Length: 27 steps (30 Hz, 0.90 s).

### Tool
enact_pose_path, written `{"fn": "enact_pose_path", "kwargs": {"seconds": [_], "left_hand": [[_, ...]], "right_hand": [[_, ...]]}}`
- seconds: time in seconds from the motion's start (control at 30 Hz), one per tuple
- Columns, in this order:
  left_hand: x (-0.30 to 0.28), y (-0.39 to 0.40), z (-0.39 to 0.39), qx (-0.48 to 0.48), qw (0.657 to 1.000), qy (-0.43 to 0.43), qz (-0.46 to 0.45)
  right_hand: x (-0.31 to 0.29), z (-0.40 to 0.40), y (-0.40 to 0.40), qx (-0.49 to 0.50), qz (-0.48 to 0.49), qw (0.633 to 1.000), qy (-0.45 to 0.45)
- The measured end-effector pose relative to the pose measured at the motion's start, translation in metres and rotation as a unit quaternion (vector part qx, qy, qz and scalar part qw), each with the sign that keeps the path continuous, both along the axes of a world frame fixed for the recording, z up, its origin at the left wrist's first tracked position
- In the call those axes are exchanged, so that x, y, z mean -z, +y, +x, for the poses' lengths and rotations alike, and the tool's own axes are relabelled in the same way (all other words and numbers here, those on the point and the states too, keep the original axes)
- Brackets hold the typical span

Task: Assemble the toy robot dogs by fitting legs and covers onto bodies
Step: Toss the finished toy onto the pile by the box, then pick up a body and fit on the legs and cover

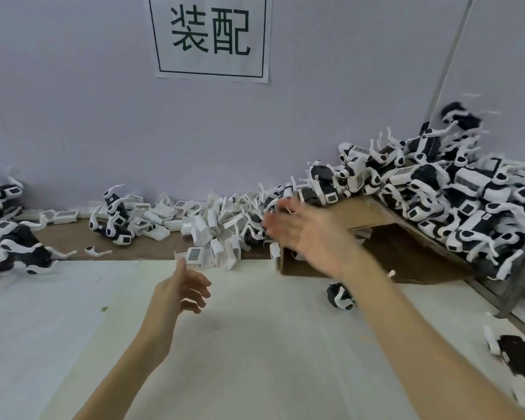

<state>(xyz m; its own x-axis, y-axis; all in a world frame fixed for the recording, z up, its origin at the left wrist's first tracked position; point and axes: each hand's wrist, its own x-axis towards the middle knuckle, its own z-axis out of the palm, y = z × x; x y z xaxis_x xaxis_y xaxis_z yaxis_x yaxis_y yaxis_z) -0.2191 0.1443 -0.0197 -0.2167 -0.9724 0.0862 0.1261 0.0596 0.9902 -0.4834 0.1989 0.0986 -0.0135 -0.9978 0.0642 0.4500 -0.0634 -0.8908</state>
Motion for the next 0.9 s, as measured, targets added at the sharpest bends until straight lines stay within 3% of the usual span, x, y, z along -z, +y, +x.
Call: {"fn": "enact_pose_path", "kwargs": {"seconds": [0.23, 0.43, 0.5, 0.6, 0.73, 0.8, 0.9], "left_hand": [[-0.001, 0.009, 0.003, -0.041, 0.990, -0.112, -0.075], [-0.001, -0.026, 0.022, -0.213, 0.947, -0.216, -0.105], [-0.006, -0.056, 0.041, -0.257, 0.911, -0.313, -0.084], [-0.023, -0.102, 0.083, -0.303, 0.805, -0.505, -0.063], [-0.051, -0.150, 0.159, -0.357, 0.684, -0.633, -0.068], [-0.058, -0.165, 0.194, -0.365, 0.670, -0.644, -0.049], [-0.061, -0.178, 0.220, -0.309, 0.695, -0.649, 0.000]], "right_hand": [[0.103, 0.096, 0.002, -0.022, 0.093, 0.994, -0.046], [0.120, 0.098, 0.000, -0.014, 0.134, 0.978, -0.156], [0.118, 0.094, 0.000, -0.011, 0.135, 0.977, -0.167], [0.115, 0.092, 0.000, -0.005, 0.143, 0.975, -0.168], [0.111, 0.094, 0.002, 0.005, 0.147, 0.977, -0.155], [0.112, 0.093, 0.001, 0.000, 0.142, 0.979, -0.148], [0.111, 0.095, 0.001, -0.009, 0.136, 0.981, -0.136]]}}
